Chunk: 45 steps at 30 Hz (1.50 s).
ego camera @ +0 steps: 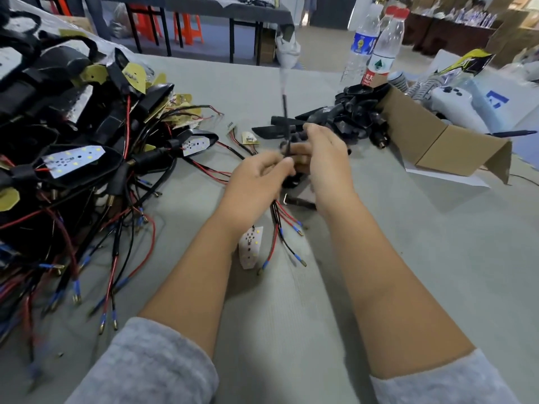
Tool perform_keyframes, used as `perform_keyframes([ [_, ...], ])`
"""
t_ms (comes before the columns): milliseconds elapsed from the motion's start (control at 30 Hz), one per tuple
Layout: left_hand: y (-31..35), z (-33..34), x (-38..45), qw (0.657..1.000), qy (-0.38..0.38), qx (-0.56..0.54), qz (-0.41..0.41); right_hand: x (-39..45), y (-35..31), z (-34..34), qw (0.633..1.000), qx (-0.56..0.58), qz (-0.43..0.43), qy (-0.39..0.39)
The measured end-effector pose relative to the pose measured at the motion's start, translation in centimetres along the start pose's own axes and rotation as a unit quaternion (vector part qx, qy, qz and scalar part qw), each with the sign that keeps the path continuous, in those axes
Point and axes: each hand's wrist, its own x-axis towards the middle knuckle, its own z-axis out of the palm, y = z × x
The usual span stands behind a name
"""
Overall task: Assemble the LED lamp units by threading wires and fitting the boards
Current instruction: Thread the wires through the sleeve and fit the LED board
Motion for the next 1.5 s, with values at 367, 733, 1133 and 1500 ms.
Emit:
perform_keyframes([
  [367,-1.0,0.2,-0.3,0.996,-0.038,0.072,-0.023,1.3,0.6,-4.4,0.973,0.208,0.09,0.044],
  [733,-2.0,0.2,0.6,0.955,-0.026,0.291,0.046,0.1,0.5,-3.1,0.91,0.365,0.143,-0.134],
  [1133,-2.1,-0.6,0.5,0.96,0.06,0.275,0.004,-0.8,2.1,-1.7,0.95,0.206,0.141,-0.186],
  [1500,-1.5,-2.5,0.8,0.971,0.204,-0.095,-0.076,0.0,2.3,-2.4,0.99,0.091,0.055,-0.092],
])
